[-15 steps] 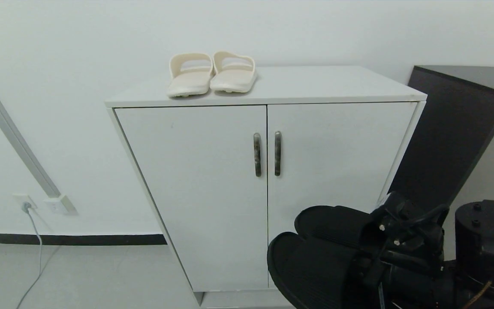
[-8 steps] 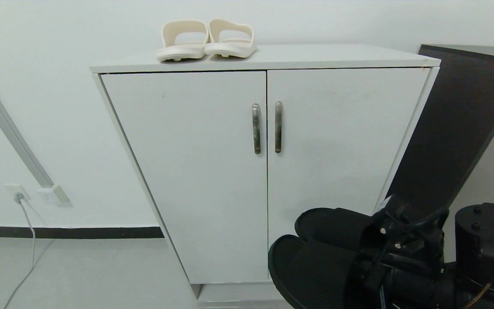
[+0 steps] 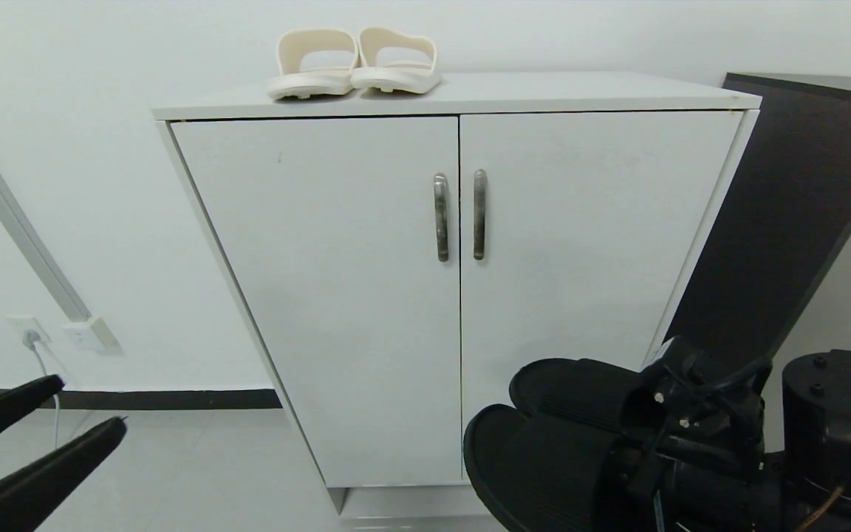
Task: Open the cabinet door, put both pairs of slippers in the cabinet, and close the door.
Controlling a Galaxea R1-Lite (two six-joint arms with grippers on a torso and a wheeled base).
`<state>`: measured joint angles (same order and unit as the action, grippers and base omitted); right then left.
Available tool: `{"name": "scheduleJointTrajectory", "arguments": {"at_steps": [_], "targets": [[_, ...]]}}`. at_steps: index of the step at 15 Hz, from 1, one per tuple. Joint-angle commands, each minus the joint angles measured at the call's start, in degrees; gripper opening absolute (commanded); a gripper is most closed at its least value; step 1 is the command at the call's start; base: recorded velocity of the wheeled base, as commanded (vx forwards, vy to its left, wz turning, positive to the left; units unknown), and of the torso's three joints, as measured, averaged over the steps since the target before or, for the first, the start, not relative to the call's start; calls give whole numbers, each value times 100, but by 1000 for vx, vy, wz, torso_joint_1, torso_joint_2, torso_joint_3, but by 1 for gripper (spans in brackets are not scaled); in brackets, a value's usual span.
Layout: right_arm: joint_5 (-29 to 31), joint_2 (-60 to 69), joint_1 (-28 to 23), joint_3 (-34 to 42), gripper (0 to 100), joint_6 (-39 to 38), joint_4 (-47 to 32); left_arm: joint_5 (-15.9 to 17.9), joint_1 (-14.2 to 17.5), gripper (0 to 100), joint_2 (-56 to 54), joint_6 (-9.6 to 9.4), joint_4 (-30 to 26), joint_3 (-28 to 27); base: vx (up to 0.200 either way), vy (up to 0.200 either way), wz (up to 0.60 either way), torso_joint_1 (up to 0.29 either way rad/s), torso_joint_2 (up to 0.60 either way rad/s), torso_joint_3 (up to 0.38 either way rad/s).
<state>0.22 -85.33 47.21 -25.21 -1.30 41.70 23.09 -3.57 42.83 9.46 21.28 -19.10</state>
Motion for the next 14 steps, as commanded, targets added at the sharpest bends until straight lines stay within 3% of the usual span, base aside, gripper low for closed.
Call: {"name": "scheduleJointTrajectory", "arguments": {"at_steps": [1, 3, 6, 8, 14], "targets": [[-4, -27, 7, -19, 0, -1, -4, 82, -724, 100, 1342, 47, 350, -586, 0, 0, 0, 0, 0, 0], [-4, -45, 7, -19, 0, -1, 4, 38, -1401, 100, 1808, 109, 350, -1131, 0, 0, 0, 0, 0, 0], [-4, 61, -2, -10, 0, -10, 4, -305, -2200, 100, 2336, 117, 508, -1764, 0, 0, 0, 0, 0, 0], [-4, 113, 7, -10, 0, -1, 4, -349, -2552, 100, 2766, 117, 561, -2265, 0, 0, 0, 0, 0, 0], [-4, 87, -2, -10, 0, -10, 4, -507, -3194, 100, 3997, 117, 561, -3407, 0, 0, 0, 0, 0, 0]]}}
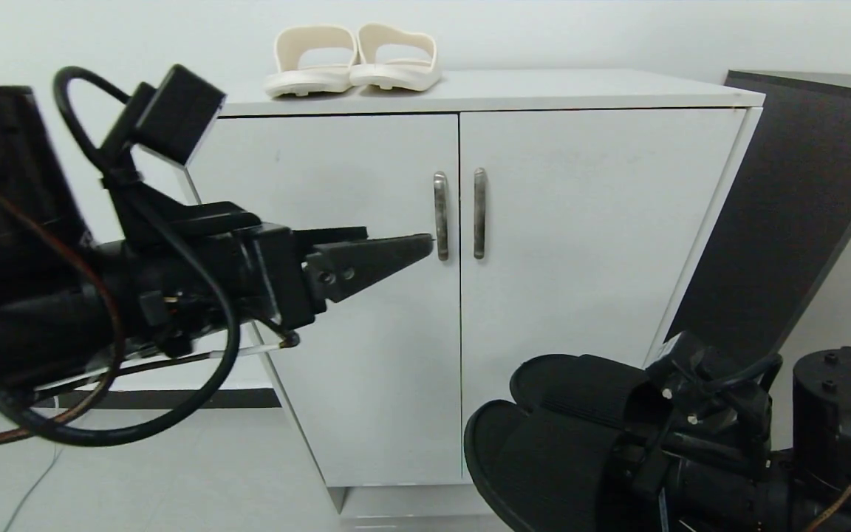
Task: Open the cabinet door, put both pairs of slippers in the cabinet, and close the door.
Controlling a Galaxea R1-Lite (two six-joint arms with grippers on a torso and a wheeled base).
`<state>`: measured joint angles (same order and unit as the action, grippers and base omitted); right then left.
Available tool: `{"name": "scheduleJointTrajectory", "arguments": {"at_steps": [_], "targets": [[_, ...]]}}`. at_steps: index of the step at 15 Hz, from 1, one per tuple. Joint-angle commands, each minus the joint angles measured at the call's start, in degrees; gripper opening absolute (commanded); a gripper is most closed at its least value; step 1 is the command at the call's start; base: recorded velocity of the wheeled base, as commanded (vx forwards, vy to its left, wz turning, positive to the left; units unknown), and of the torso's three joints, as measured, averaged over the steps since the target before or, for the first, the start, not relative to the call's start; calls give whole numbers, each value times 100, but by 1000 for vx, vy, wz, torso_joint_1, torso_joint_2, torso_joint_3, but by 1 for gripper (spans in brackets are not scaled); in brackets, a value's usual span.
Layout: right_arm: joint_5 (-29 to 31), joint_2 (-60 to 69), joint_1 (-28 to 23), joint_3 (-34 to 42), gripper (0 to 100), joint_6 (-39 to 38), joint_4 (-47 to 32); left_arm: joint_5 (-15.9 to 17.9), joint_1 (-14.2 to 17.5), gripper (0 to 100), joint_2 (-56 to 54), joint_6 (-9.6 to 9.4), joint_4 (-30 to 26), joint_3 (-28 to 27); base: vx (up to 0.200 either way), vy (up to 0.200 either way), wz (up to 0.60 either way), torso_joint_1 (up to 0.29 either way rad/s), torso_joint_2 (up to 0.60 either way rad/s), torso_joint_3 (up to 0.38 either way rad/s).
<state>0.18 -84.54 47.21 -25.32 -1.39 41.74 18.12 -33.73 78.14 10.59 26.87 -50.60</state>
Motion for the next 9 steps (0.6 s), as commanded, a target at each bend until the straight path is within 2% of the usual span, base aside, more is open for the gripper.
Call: {"name": "scheduleJointTrajectory", "arguments": {"at_steps": [1, 3, 4, 5, 7, 9], "targets": [[-1, 8, -2, 1, 0, -2, 1, 8, -239, 100, 773, 4, 3, -538, 0, 0, 0, 0, 0, 0], [-1, 8, -10, 1, 0, -10, 1, 78, -257, 100, 1133, 13, 3, -907, 0, 0, 0, 0, 0, 0], [-1, -18, -46, 1, 0, -10, 1, 351, -257, 100, 1397, 39, -6, -1206, 0, 0, 0, 0, 0, 0], [-9, -27, -54, -8, 0, -10, 1, 702, -222, 100, 1546, 189, -6, -1382, 0, 0, 0, 0, 0, 0], [-159, -27, -134, 1, 0, -10, 1, 1282, -142, 100, 1757, 690, 3, -1681, 0, 0, 0, 0, 0, 0], [-291, -18, -204, 10, 0, -19, 1, 1458, -142, 100, 1977, 813, 11, -1874, 0, 0, 0, 0, 0, 0]]}}
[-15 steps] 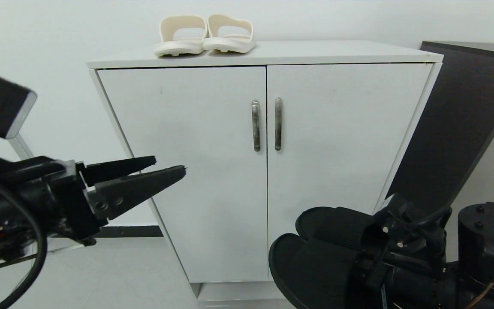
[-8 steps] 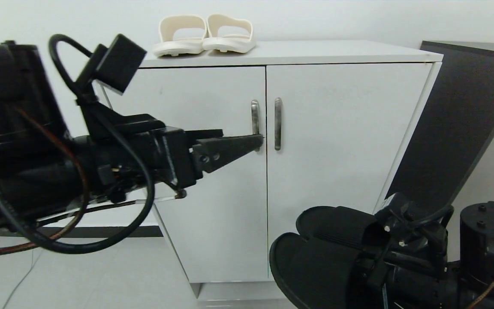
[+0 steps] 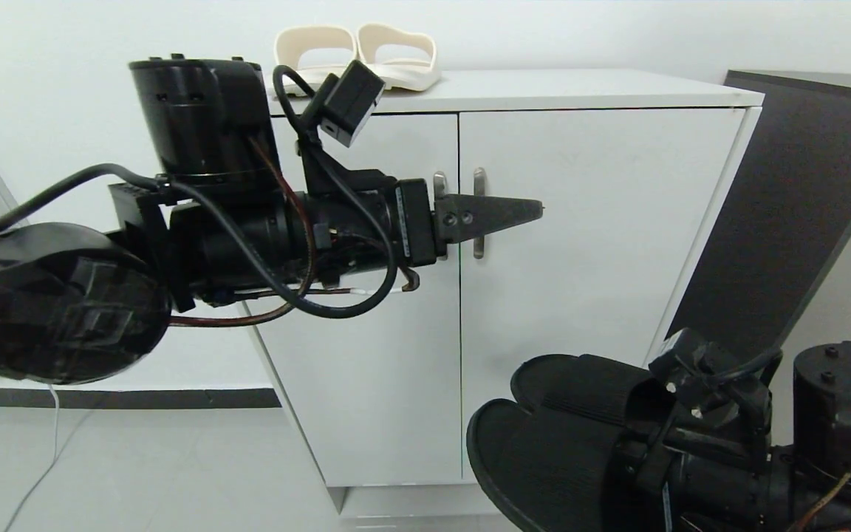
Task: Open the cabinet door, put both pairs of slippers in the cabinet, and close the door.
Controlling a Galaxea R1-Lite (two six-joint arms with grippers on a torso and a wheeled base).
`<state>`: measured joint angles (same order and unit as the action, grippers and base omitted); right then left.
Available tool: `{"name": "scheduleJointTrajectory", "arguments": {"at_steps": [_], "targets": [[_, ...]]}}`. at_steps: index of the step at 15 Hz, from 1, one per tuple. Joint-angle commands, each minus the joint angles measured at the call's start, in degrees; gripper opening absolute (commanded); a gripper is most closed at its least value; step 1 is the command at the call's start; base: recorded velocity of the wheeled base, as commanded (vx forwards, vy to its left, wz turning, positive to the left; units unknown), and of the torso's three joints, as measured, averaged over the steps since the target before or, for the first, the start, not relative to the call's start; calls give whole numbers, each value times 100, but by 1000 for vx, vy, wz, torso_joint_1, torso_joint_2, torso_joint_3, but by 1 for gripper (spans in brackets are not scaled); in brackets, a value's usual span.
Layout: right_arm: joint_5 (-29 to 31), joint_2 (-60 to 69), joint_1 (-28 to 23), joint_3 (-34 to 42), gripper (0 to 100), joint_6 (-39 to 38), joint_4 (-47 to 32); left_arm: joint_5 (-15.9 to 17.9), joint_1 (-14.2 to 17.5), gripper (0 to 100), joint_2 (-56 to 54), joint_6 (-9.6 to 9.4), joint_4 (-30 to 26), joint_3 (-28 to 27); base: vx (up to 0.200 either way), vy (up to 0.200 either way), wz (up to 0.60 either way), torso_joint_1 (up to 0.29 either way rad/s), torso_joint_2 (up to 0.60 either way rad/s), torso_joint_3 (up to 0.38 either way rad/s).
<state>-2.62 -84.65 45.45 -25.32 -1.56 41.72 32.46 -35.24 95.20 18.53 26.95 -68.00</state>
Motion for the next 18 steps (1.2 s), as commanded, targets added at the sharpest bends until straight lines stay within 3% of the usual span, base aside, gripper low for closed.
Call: {"name": "scheduleJointTrajectory", "arguments": {"at_steps": [1, 6, 14, 18], "targets": [[-19, 1, -27, 18, 0, -2, 3, 23, 17, 100, 377, 37, 38, -205, 0, 0, 0, 0, 0, 0], [-28, -16, -36, 18, 0, -11, 3, -21, 237, 100, 544, 37, 38, -381, 0, 0, 0, 0, 0, 0], [-28, -16, -27, 27, 0, -11, 3, -856, 351, 100, 983, 19, 38, -873, 0, 0, 0, 0, 0, 0], [-28, -16, -27, 27, 0, -11, 3, -1111, 360, 100, 1361, 10, 38, -1207, 0, 0, 0, 0, 0, 0]]}}
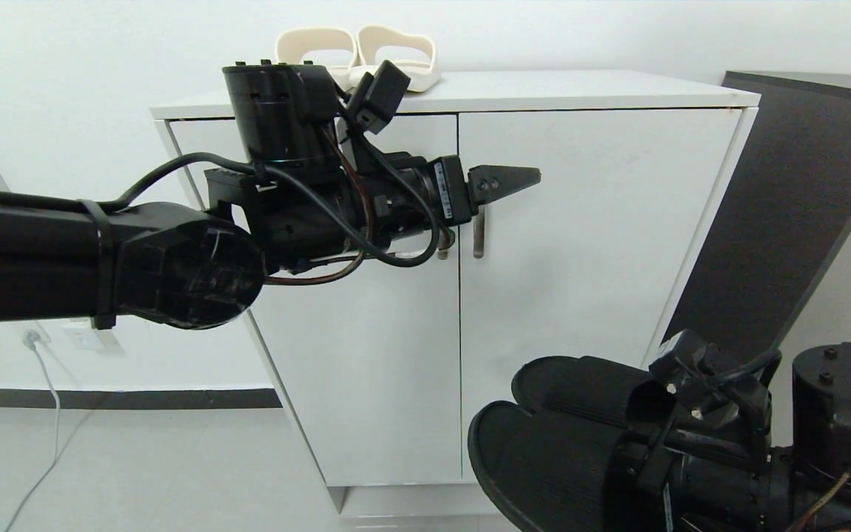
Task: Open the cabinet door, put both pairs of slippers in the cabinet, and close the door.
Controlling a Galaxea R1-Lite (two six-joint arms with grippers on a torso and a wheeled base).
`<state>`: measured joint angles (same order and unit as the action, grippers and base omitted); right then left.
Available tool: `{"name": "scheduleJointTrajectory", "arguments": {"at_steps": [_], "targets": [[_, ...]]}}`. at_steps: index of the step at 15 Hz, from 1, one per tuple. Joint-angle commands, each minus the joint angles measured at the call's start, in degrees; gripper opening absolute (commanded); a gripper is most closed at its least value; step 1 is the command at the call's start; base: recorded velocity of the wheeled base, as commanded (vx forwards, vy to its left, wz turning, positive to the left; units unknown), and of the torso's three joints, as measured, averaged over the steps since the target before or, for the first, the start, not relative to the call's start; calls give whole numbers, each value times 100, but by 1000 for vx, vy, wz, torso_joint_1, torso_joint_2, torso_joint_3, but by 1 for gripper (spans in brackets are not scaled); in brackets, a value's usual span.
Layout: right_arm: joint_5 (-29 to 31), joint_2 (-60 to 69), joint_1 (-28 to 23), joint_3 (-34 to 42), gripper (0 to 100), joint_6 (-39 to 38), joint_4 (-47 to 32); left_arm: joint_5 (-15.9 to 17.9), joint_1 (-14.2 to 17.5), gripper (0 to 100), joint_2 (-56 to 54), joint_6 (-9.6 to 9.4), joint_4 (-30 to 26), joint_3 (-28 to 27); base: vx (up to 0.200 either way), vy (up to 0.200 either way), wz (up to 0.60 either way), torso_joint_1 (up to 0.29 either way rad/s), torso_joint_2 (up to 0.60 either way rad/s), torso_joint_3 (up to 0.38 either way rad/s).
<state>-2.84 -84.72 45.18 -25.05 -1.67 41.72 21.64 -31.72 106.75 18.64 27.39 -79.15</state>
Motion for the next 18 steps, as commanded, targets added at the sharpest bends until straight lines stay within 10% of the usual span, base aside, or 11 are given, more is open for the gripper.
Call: {"name": "scheduleJointTrajectory", "arguments": {"at_steps": [1, 9, 10, 18], "targets": [[-6, -9, 0, 0, 0, 0, 3, -81, 8, 100, 241, -1, -6, -109, 0, 0, 0, 0, 0, 0], [-6, 0, 0, 0, 0, 18, 3, -98, -45, 100, 285, 8, -41, -109, 0, 0, 0, 0, 0, 0], [-6, 0, 0, 0, 0, 18, 3, -98, -45, 0, 285, 8, -41, -100, 0, 0, 0, 0, 0, 0], [-129, 9, 0, 44, 0, 18, 3, -72, -185, 0, 12, -1, -6, 322, 0, 0, 0, 0, 0, 0]]}}
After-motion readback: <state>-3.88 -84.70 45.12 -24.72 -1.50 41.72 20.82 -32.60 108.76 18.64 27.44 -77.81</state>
